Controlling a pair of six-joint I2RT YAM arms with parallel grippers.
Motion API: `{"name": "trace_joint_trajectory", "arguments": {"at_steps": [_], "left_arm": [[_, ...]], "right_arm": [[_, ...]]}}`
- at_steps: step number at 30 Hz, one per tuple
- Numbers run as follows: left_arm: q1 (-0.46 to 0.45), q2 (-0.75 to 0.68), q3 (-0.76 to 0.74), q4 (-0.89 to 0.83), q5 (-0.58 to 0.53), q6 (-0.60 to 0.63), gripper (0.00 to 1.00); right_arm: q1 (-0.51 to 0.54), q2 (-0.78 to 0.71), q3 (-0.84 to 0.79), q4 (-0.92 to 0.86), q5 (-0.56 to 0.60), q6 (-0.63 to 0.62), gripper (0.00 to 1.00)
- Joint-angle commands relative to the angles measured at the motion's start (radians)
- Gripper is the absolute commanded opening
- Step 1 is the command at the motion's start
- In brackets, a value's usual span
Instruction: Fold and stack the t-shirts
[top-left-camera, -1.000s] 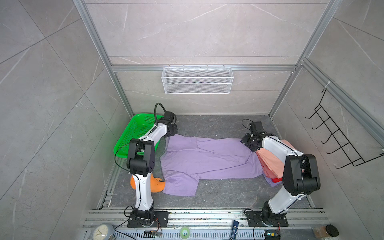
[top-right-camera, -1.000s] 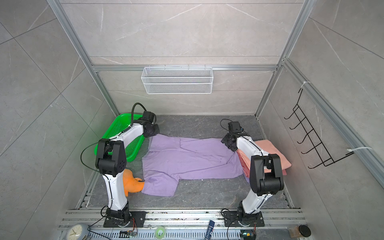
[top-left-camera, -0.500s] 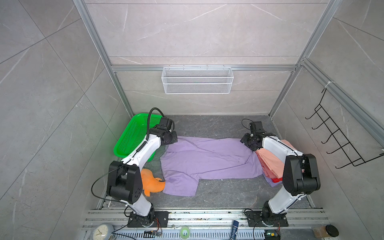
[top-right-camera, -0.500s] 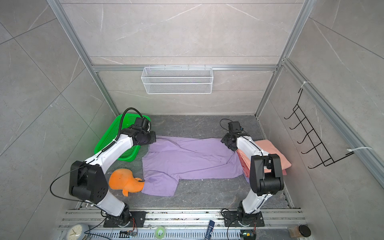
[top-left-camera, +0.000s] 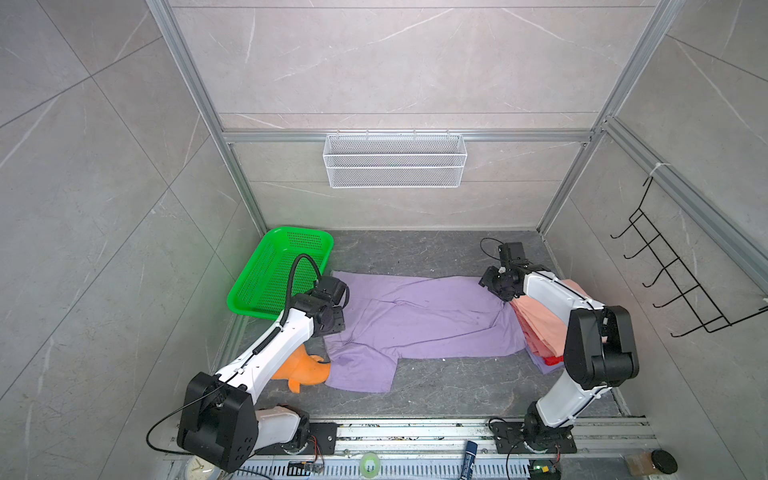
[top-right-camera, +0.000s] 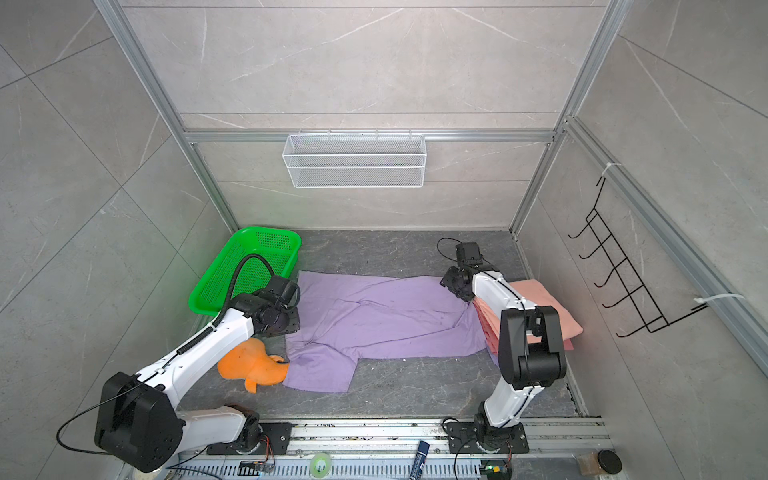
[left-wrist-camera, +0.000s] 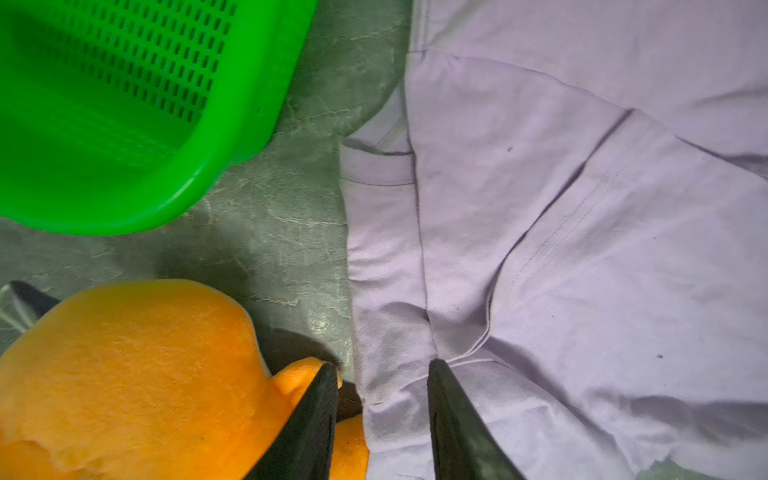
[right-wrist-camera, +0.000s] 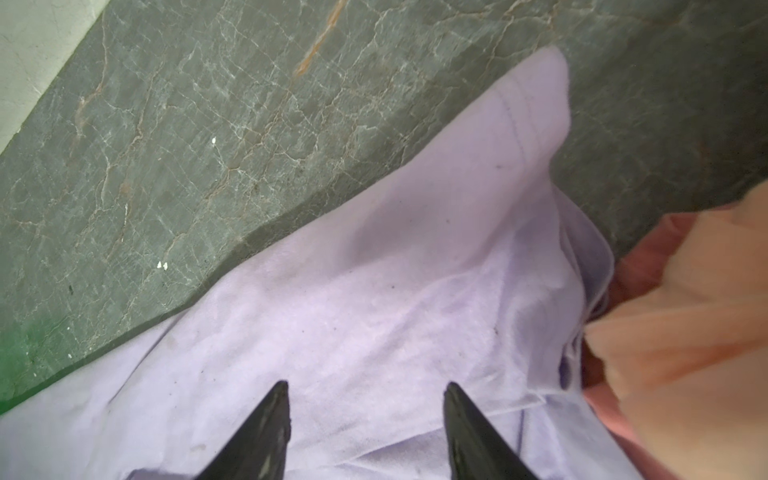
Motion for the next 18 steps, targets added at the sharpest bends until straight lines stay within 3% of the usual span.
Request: {"name": "trace_joint_trajectory", "arguments": {"at_steps": [1, 9, 18], "left_arm": [[0.000, 0.000, 0.076, 0.030, -0.029, -0.011, 0.42], [-0.040, 0.278, 0.224, 0.228, 0.228, -0.017, 0.43], [-0.068, 0.622, 0.426, 0.314, 0.324, 0.001, 0.42]], "right_arm": [[0.003, -0.003, 0.011, -0.005, -0.013, -0.024, 0.60], [0.004, -0.062, -0.004, -0.019, -0.015, -0.011, 0.61], [0.003, -0.144, -0.053, -0.056, 0.023, -0.008, 0.61]]}}
